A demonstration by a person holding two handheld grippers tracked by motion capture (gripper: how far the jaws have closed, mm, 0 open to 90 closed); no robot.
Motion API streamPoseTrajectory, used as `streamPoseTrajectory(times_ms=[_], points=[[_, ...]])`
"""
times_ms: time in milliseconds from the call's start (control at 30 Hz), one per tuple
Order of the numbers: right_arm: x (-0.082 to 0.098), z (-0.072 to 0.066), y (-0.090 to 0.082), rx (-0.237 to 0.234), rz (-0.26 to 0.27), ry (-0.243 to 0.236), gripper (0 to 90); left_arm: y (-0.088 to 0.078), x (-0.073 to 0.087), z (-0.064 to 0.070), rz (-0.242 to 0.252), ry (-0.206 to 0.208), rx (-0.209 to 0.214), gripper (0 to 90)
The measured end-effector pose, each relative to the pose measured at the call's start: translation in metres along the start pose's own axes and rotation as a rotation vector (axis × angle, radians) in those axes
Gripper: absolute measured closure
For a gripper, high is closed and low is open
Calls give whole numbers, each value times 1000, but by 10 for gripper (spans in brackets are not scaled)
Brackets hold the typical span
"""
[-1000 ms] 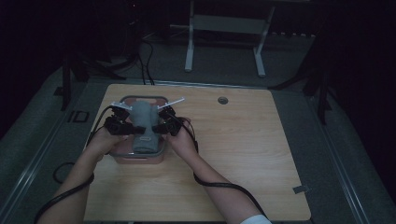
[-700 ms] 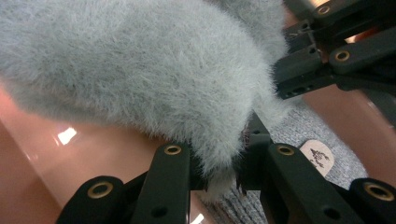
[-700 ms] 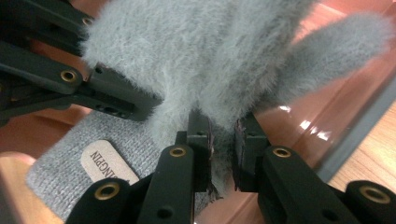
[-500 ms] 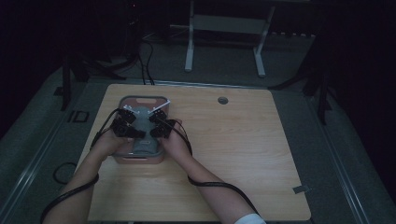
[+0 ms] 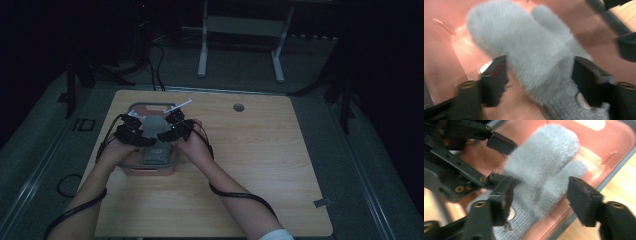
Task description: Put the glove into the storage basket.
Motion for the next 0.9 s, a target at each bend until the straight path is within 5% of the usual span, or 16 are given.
streamPoseTrajectory(times_ms=[100,233,433,900], points=[[-2,7,-13,-51,45,23,228,-13,-4,1,79,-5,-25,178],[4,12,-27,-77,81,-52,204,-27,-6,10,188,-5,-19,135],[21,14,-37,-97,73,-135,177,-32,0,31,242,47,-9,87],[62,46,-68,-78,130,-149,152,-20,1,86,280,141,77,89]])
Point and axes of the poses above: each handheld gripper's, and its own axes: y roughly forward along the jaws, x roughly out of its underside, z roughly to its right, the point moved 7 cm from there along y, roughly forward along the jaws, and after that the axes turned 9 degrees about x, right-handed, at the moved point
